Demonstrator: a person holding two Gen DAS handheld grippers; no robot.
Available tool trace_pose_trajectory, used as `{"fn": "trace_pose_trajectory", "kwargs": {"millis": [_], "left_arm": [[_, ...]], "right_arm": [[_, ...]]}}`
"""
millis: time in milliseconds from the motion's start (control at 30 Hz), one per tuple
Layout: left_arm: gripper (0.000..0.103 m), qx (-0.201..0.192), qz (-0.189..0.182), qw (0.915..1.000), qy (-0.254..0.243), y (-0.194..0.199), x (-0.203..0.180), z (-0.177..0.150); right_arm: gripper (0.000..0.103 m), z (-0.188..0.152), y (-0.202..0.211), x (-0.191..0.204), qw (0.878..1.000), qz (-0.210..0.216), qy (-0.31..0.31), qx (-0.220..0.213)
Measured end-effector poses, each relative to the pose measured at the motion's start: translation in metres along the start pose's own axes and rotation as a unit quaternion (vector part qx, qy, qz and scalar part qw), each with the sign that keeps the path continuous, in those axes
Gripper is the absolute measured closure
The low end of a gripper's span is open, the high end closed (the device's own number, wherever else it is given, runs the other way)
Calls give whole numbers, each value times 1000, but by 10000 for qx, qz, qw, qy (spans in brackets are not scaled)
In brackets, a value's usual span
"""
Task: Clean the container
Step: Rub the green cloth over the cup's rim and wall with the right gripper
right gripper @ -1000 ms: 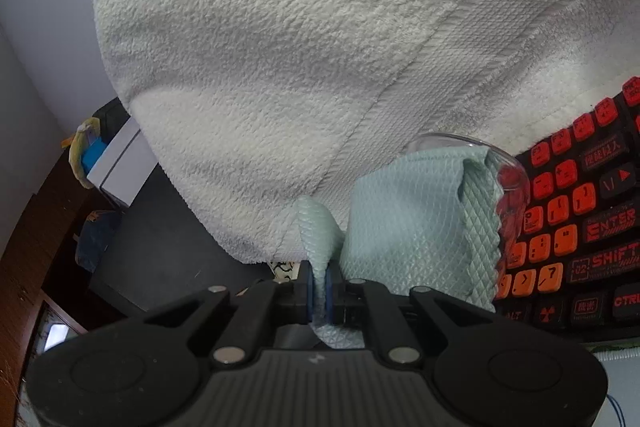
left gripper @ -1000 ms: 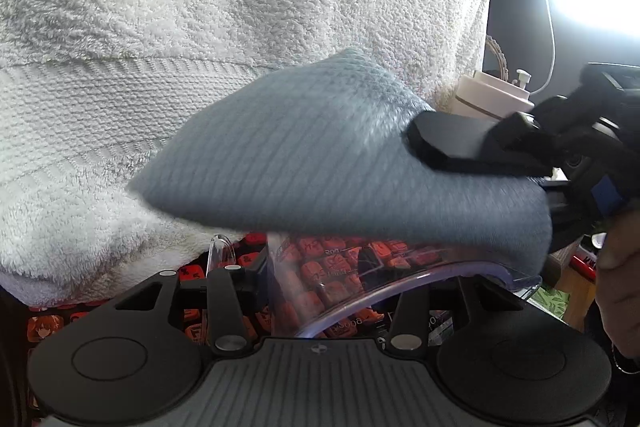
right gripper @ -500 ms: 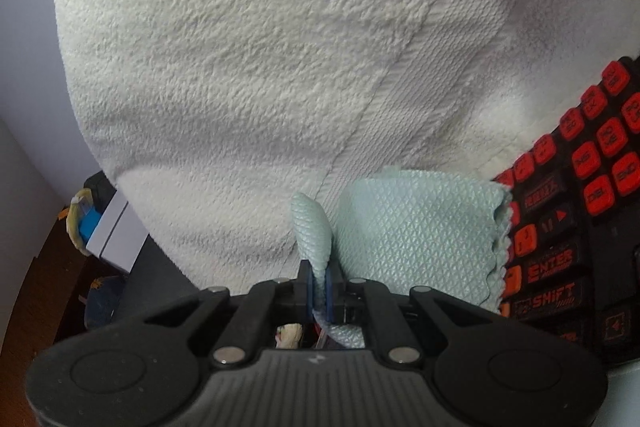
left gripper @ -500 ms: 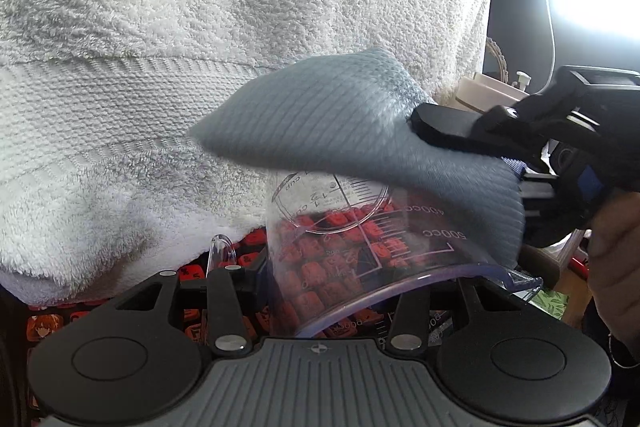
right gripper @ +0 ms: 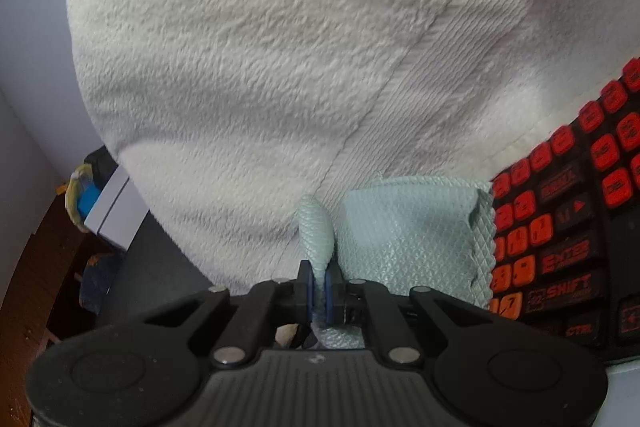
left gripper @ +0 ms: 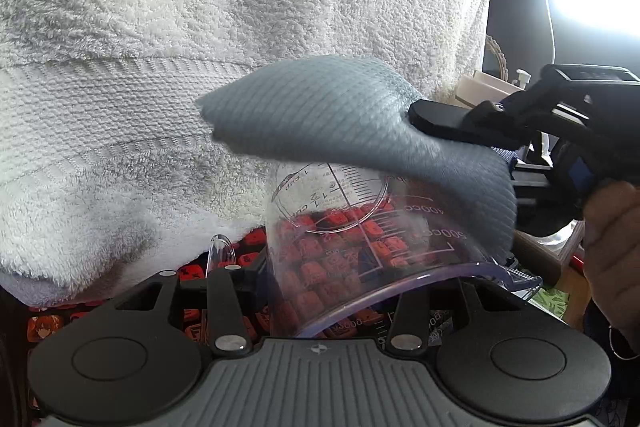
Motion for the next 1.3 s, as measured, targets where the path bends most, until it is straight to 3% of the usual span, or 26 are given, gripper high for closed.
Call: {"fn": "trace_pose_trajectory", "kwargs": {"millis": [67,433,800,1067,1300], "left_arm": [[59,-2,-4,10000,3,0,0,0],[59,-7,-13,10000,10,1,1,-1],[59,-3,-10,10000,-2,10,4,-5],[59,-12,-30,10000,19,15,8,-8],[59,-7,-26,10000,5,21,9,-13]], "right_arm": [[97,4,2,-3,9999,-32,-82,-82],[97,-17,-17,13,9986,157,247,445],[97,-6,-1,9,9996,-51,279,44],[97,6,0,-9,9998,53,-171,-26],[97,-19,-17,16,9979,142,398,497]]}}
Point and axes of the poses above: each gripper's, at about its wrist camera, not at the fingertips, and y roughly against the way its jaws point, x to its left, z to its top, the point moved 4 cm from there along -y, roughly the way its jaws point, and after that the axes turned 10 degrees about -z, right-handed, at the moved point
